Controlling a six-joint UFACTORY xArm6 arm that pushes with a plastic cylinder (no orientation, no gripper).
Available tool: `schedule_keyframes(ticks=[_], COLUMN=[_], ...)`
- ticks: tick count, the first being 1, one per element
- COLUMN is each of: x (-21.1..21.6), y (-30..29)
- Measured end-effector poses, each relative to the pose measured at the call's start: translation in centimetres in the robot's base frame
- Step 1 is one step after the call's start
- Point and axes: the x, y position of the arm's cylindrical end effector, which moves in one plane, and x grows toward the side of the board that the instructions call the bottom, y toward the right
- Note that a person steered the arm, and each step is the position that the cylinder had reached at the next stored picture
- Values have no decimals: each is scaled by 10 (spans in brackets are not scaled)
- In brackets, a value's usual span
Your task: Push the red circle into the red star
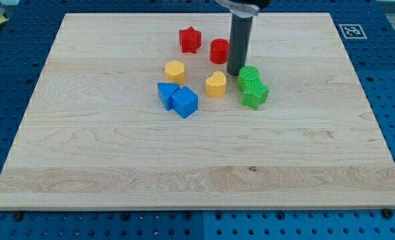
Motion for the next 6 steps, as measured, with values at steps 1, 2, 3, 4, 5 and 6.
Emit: schedule_keyframes(ticks=[1, 2, 3, 4, 5, 6], x=[-20, -36, -46, -47, -46, -39], y=[-11, -25, -48, -59, -36, -32])
